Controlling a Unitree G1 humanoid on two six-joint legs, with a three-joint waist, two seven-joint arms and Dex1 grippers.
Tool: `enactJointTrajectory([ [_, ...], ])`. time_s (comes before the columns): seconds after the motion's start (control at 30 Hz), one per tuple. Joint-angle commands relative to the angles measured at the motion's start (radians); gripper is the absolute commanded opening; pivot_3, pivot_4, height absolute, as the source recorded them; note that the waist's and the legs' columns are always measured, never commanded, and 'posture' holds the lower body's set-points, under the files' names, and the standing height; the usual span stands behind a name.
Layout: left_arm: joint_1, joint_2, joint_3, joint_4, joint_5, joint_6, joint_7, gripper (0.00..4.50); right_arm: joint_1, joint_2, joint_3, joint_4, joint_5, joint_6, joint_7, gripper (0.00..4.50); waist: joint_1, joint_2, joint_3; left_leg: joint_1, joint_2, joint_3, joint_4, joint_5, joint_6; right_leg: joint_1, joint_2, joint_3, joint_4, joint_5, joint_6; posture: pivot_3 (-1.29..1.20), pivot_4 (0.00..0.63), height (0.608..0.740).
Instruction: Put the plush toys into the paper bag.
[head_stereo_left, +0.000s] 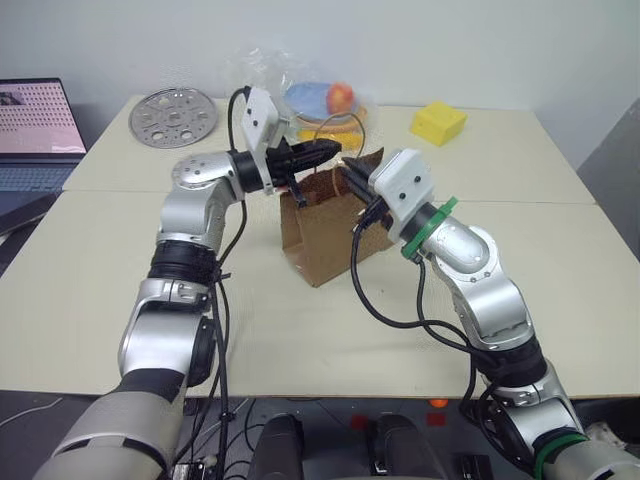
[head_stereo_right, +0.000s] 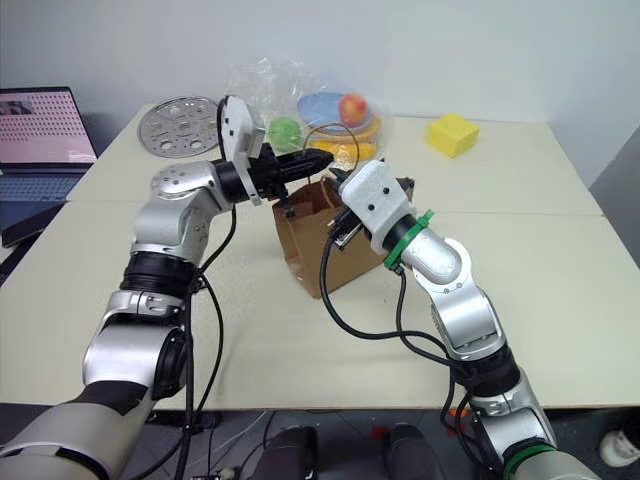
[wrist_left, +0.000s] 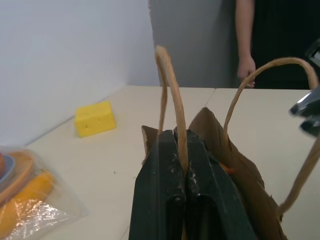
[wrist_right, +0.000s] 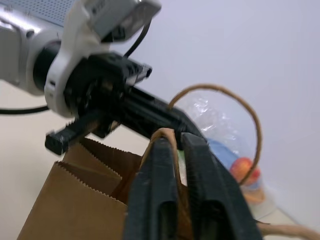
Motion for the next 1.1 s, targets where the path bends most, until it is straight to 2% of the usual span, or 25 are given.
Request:
enactJointTrajectory([
  [0.03,0.038,0.045,0.060,-0.137,-0.065,0.077,0.011,0.92,0.008,-0.020,-0.044,-0.029,0.065,0.017,0.053,1.59,-0.001,0.000,0.000,0.000,0.000,0.000,0.000,0.000,0.000,0.000,0.000,0.000,0.000,0.000,0.000,0.00,0.150,0.740],
  [0.1,0.065,0.069,0.088,-0.197,-0.095,0.119,0.021,1.54,0.016,-0.030,-0.072,-0.046,0.103,0.042,0.071,2.34,-0.001,0.000,0.000,0.000,0.000,-0.001,0.000,0.000,0.000,0.000,0.000,-0.001,0.001,0.000,0.000,0.00,0.150,0.740],
  [0.3,0.189,0.179,0.144,-0.390,-0.151,0.225,0.035,3.41,0.019,-0.015,-0.208,-0.190,0.399,0.321,0.107,4.48,-0.001,0.000,0.000,0.000,0.001,-0.002,-0.001,0.000,0.000,0.000,0.000,-0.002,0.001,0.000,0.000,0.00,0.150,0.740],
  [0.4,0.321,0.221,0.180,-0.548,-0.187,0.308,0.082,4.35,-0.001,-0.039,-0.323,-0.280,0.627,0.487,0.116,4.50,-0.002,0.000,0.000,0.000,0.001,-0.003,-0.001,0.000,0.000,0.000,0.000,-0.002,0.001,0.000,0.000,0.00,0.150,0.740],
  [0.5,0.436,0.210,0.208,-0.669,-0.234,0.374,0.150,4.46,-0.025,-0.111,-0.405,-0.321,0.786,0.595,0.117,4.50,-0.002,0.000,0.000,0.001,0.002,-0.004,-0.001,0.000,0.000,0.001,-0.003,-0.002,0.001,0.000,0.000,0.00,0.150,0.740],
  [0.57,0.507,0.189,0.205,-0.743,-0.249,0.401,0.201,4.46,-0.062,-0.137,-0.473,-0.313,0.905,0.670,0.058,4.50,0.000,0.000,0.000,0.001,0.002,-0.005,0.000,0.000,0.000,0.002,-0.004,-0.003,0.000,0.000,0.000,0.00,0.150,0.740],
  [0.63,0.554,0.145,0.184,-0.788,-0.222,0.392,0.277,4.46,-0.097,-0.162,-0.539,-0.291,1.063,0.749,-0.015,4.50,0.001,0.000,0.000,0.002,0.001,-0.005,0.000,0.000,0.000,0.003,-0.005,-0.002,0.000,0.000,-0.001,0.00,0.150,0.740],
  [0.7,0.567,0.115,0.166,-0.793,-0.194,0.373,0.324,4.46,-0.100,-0.198,-0.557,-0.288,1.149,0.790,-0.053,4.50,0.004,0.000,0.000,0.002,0.001,-0.005,0.000,0.001,0.000,0.004,-0.007,-0.002,0.000,0.000,-0.001,0.00,0.150,0.740],
  [0.8,0.577,0.067,0.153,-0.771,-0.199,0.351,0.344,4.46,-0.004,-0.299,-0.517,-0.331,1.159,0.816,-0.016,4.50,0.006,-0.001,-0.001,0.002,0.000,-0.003,0.002,0.001,0.001,0.005,-0.008,-0.001,-0.002,0.000,-0.001,0.00,0.150,0.740],
  [0.87,0.587,0.054,0.142,-0.756,-0.196,0.339,0.344,4.46,0.057,-0.356,-0.470,-0.363,1.114,0.789,0.013,4.50,0.004,-0.001,-0.001,0.002,0.000,-0.001,0.001,0.001,0.001,0.005,-0.008,-0.001,-0.003,-0.001,-0.002,0.00,0.150,0.740],
  [0.97,0.600,0.042,0.100,-0.693,-0.147,0.268,0.326,4.46,0.110,-0.375,-0.414,-0.384,1.067,0.745,0.006,4.50,-0.003,-0.001,-0.001,0.002,-0.001,0.001,0.001,0.001,0.001,0.004,-0.007,0.001,-0.003,-0.001,-0.001,0.00,0.150,0.740],
  [1.1,0.575,0.010,0.060,-0.628,-0.133,0.217,0.308,4.46,0.106,-0.391,-0.370,-0.390,1.047,0.711,0.020,4.50,-0.002,-0.001,-0.001,0.002,-0.001,0.000,0.001,0.001,0.001,0.003,-0.003,0.000,-0.002,-0.001,-0.001,0.00,0.150,0.740],
])
